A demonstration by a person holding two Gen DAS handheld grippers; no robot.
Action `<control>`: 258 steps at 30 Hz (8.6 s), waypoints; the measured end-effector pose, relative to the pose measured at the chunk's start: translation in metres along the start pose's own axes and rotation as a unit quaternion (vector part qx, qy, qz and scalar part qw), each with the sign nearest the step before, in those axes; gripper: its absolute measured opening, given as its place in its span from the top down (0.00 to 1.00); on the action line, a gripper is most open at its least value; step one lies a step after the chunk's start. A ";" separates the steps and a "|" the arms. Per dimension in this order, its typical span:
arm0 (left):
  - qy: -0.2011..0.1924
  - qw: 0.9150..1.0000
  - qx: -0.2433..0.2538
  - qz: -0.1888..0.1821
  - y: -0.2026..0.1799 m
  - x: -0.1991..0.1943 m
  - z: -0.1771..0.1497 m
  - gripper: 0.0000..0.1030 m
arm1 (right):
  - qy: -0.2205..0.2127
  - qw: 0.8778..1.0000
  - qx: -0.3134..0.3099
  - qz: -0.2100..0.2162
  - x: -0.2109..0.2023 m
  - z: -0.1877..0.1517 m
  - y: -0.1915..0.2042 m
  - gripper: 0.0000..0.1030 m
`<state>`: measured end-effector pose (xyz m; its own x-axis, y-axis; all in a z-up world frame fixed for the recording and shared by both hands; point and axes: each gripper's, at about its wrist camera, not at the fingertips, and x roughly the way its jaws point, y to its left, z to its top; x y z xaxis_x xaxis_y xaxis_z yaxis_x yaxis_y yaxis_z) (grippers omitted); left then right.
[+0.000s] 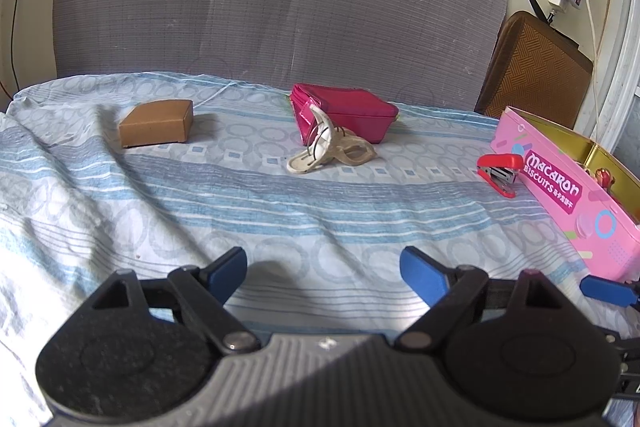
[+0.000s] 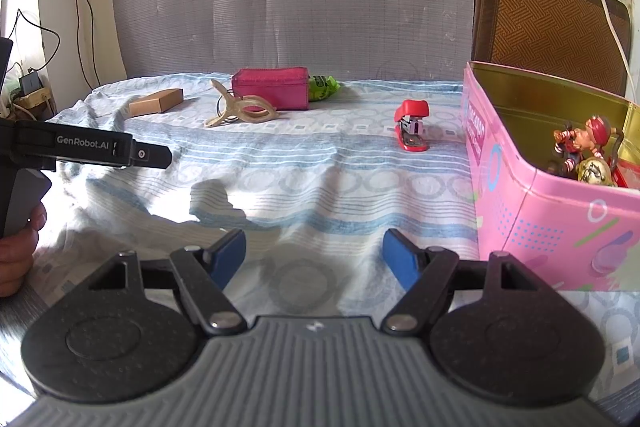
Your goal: Organize rigid objects
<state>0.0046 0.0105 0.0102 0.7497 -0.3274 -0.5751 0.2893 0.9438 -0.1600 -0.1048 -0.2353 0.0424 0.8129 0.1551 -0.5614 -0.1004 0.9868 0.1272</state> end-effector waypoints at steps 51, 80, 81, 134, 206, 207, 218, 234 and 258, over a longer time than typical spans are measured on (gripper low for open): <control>-0.072 0.989 -0.107 0.065 0.042 -0.015 0.007 0.11 | -0.036 0.994 -0.104 0.020 0.144 0.112 0.088 0.91; -0.034 0.999 -0.010 -0.010 -0.021 -0.017 0.003 0.14 | -0.050 0.998 -0.007 0.037 -0.006 0.024 0.006 0.62; -0.030 0.999 -0.015 -0.012 -0.020 -0.018 0.003 0.14 | -0.053 0.998 -0.004 0.046 0.003 0.033 0.008 0.62; 0.055 0.970 0.194 -0.134 -0.139 0.035 0.007 0.93 | -0.002 1.000 -0.026 -0.011 0.011 0.000 -0.035 0.94; -0.044 0.994 -0.010 0.099 0.034 0.012 0.023 0.08 | -0.055 0.996 0.037 -0.053 0.004 0.009 0.020 0.33; -0.043 0.994 -0.008 0.098 0.034 0.012 0.023 0.08 | -0.051 0.996 0.044 -0.053 0.005 0.010 0.018 0.32; -0.038 0.994 0.002 0.099 0.031 0.016 0.023 0.07 | -0.039 0.997 0.053 -0.045 0.010 0.008 0.017 0.32; -0.037 0.994 0.002 0.099 0.031 0.016 0.023 0.06 | -0.036 0.997 0.062 -0.037 0.011 0.008 0.014 0.31; -0.040 0.993 -0.014 0.108 0.038 0.016 0.024 0.05 | -0.037 0.999 0.024 -0.022 0.027 0.024 0.025 0.31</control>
<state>0.0416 0.0399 0.0146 0.8373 -0.1182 -0.5338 0.1005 0.9930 -0.0623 -0.0714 -0.2071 0.0504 0.8560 0.1065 -0.5059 -0.0382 0.9889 0.1436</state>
